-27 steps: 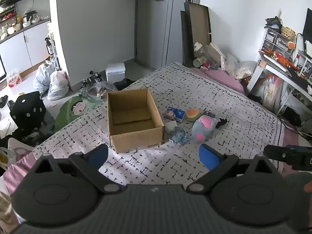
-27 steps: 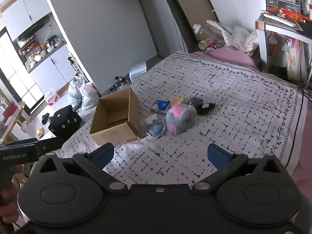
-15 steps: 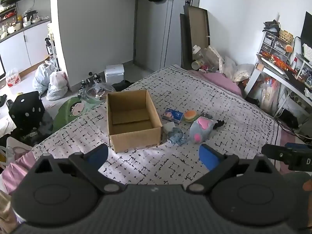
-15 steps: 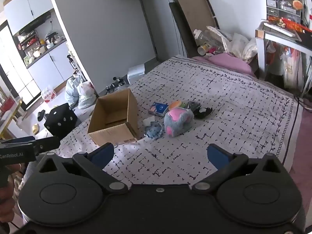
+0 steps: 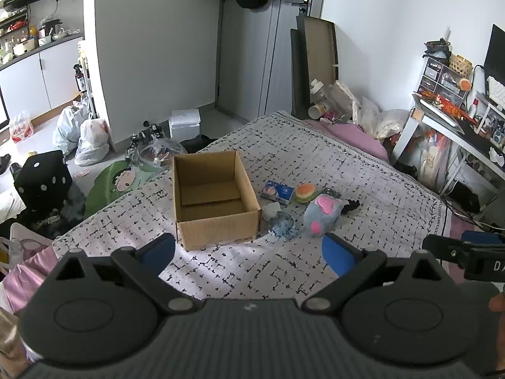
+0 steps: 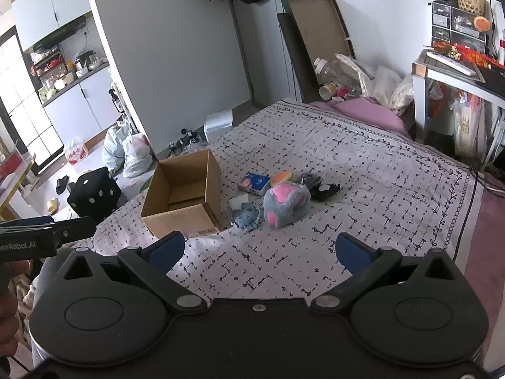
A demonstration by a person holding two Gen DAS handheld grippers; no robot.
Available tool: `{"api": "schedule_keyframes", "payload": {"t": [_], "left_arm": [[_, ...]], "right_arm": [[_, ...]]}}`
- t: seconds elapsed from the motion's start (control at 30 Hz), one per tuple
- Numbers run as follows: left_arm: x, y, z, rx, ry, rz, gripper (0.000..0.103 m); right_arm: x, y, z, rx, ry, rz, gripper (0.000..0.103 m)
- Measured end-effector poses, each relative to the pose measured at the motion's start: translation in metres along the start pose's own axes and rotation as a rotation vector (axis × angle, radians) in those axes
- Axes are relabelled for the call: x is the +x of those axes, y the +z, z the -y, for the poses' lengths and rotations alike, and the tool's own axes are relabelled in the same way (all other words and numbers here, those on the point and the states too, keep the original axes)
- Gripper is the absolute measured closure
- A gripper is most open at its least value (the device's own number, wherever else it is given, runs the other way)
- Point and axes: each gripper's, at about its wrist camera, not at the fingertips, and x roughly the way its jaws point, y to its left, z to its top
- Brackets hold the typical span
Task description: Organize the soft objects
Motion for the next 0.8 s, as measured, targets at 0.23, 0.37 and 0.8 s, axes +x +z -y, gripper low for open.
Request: {"api": "schedule_keyframes", "payload": {"t": [0.23,0.37,0.8], "left_arm": [[-0.004,-0.001,0.002,0.002,-0.007,0.006,0.004],[-0.005,-0.001,0.005,0.005,-0.011,0.011,0.004],[-0.012,0.001,0.008,0.008,-0.029,0.026,0.004]], "right_arm": [[-0.003,0.001,0.002,0.001,-0.013,0.01,0.0],[-0.005,-0.001,0.001,-0.001,-0.023,0.013,0.0],[-0.017,0.004,-0.005,-0.015,-0.033,0.041,0.0]]}}
